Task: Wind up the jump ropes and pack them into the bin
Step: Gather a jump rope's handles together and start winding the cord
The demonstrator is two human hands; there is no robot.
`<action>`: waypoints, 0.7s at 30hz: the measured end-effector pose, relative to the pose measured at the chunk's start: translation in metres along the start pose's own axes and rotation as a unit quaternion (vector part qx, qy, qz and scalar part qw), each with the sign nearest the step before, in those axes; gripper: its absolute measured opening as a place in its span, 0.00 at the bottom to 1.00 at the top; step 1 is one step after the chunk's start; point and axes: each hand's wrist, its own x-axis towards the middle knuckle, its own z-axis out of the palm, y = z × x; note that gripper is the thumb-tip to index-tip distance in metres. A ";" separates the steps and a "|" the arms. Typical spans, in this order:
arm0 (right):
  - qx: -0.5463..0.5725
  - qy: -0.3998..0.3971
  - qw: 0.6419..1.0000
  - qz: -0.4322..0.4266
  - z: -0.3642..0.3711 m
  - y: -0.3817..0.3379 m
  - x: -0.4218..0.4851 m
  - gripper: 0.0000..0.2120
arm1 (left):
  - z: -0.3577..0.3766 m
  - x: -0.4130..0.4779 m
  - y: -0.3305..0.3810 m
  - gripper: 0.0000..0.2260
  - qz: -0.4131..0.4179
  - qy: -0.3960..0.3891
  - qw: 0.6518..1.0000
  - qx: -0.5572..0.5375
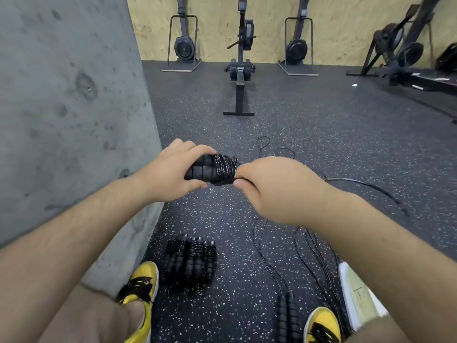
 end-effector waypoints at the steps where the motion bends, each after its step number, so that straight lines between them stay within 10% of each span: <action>1: -0.039 0.028 0.999 -0.016 0.000 0.003 0.001 0.11 | 0.001 0.000 0.001 0.32 0.007 -0.010 1.000 0.000; 12: -0.013 0.148 0.987 -0.057 0.018 0.056 0.027 0.16 | -0.012 -0.011 0.046 0.33 0.084 -0.066 0.989 -0.099; 21: 0.441 0.008 0.897 0.036 0.019 0.055 0.018 0.08 | -0.039 -0.033 0.088 0.33 0.063 -0.042 0.938 -0.337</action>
